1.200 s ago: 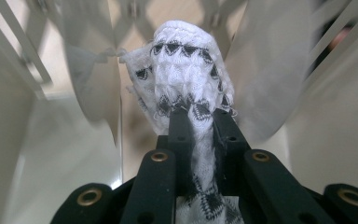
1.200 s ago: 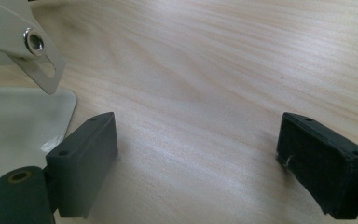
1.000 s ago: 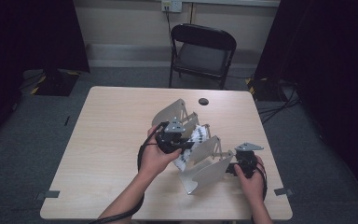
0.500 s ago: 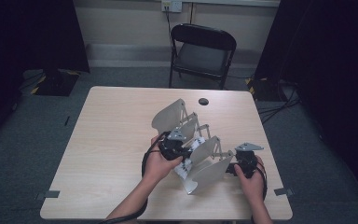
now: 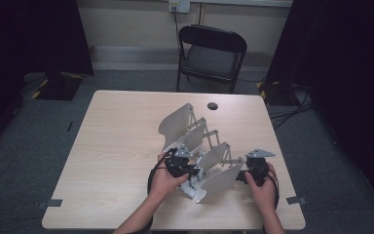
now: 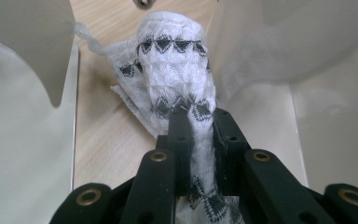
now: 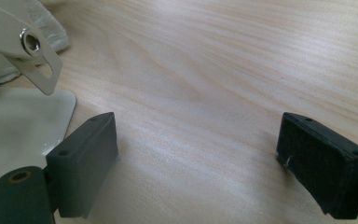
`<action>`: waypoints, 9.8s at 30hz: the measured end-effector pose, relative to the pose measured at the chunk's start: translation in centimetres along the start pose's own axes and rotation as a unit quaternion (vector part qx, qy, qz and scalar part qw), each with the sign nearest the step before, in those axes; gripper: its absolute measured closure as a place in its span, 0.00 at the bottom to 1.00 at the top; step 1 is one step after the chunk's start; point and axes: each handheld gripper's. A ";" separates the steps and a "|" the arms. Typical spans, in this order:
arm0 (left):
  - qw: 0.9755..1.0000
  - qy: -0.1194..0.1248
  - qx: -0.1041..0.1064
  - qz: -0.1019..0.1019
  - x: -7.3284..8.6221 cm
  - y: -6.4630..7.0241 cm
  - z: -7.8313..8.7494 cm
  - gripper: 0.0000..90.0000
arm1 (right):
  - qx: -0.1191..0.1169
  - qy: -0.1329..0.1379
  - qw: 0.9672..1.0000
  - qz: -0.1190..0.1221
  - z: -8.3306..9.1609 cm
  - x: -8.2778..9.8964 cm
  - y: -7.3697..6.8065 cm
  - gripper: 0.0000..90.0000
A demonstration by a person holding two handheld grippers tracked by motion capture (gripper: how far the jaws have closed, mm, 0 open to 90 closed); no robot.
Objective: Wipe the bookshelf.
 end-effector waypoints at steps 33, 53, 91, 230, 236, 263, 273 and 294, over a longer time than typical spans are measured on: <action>0.999 -0.022 0.034 -0.022 3.7 1.7 1.5 0.88 | 0.000 0.000 1.000 0.000 0.0 0.0 0.0 0.13; 0.999 -0.024 0.042 -0.020 3.7 1.3 2.1 0.88 | 0.000 0.000 1.000 0.000 0.0 0.0 0.0 0.13; 0.996 0.032 0.053 -0.070 -1.2 4.2 1.3 0.88 | 0.000 0.000 1.000 0.000 0.0 0.0 0.0 0.13; 0.999 -0.024 0.003 -0.033 2.3 2.9 0.4 0.82 | 0.000 0.000 1.000 0.000 0.1 0.1 -0.2 0.13; 0.999 0.001 -0.001 -0.040 1.5 3.3 0.8 0.65 | 0.000 0.000 1.000 0.000 0.1 0.1 -0.2 0.13; 0.998 -0.001 -0.006 -0.061 -1.2 3.9 2.9 0.86 | 0.000 0.000 1.000 0.000 0.1 0.1 -0.2 0.13; 0.995 0.063 -0.020 -0.072 -5.8 4.8 6.9 0.86 | 0.001 -0.001 1.000 -0.001 0.1 0.1 -0.2 0.13; 0.999 0.015 -0.026 -0.042 -1.2 3.7 0.9 0.86 | 0.000 0.000 1.000 0.000 0.1 0.1 -0.2 0.13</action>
Point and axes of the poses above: each handheld gripper's, and its own axes: z roughly backward along the jaws, x roughly out of its underside, y roughly to its right, and after that the axes turned 9 degrees about z, right-handed
